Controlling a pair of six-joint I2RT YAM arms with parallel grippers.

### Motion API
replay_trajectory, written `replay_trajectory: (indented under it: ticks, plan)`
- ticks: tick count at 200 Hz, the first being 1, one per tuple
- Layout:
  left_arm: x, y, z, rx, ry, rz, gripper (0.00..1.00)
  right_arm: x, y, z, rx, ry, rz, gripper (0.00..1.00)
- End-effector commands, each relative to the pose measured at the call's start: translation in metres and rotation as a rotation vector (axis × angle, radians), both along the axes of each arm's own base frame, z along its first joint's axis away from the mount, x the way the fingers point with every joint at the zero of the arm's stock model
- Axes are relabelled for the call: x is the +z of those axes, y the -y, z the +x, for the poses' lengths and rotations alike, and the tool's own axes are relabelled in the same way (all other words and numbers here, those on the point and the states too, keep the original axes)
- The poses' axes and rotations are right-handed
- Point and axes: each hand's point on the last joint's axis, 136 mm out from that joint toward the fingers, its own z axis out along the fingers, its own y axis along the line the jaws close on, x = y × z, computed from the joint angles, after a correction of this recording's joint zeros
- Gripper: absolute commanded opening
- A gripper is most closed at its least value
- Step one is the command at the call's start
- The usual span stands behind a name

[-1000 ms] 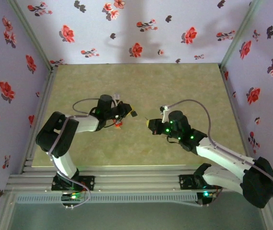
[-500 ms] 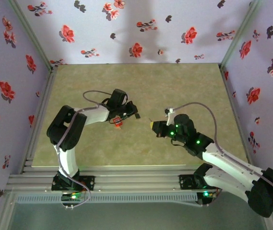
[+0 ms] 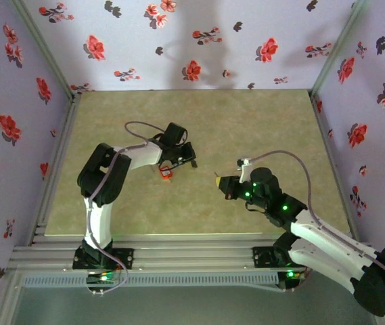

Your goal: Lock with the key

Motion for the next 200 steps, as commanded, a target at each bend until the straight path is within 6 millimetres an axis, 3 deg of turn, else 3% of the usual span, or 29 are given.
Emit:
replay_trajectory:
  ticks: [1,69,99,200]
  plan:
    - [-0.007,0.002,0.002,-0.022,0.001,0.041,0.0,-0.004,0.004,0.0,-0.021,-0.01,0.001,0.0]
    - [-0.018,0.003,0.003,-0.04,-0.026,0.071,0.0,-0.008,0.003,-0.001,-0.017,-0.023,0.009,0.0]
    - [-0.023,0.003,0.003,-0.044,-0.037,0.081,0.11,-0.013,0.002,-0.002,-0.012,-0.039,0.01,0.0]
    - [-0.024,-0.001,0.006,-0.055,-0.04,0.104,0.24,-0.023,0.003,-0.004,-0.018,-0.063,0.017,0.0]
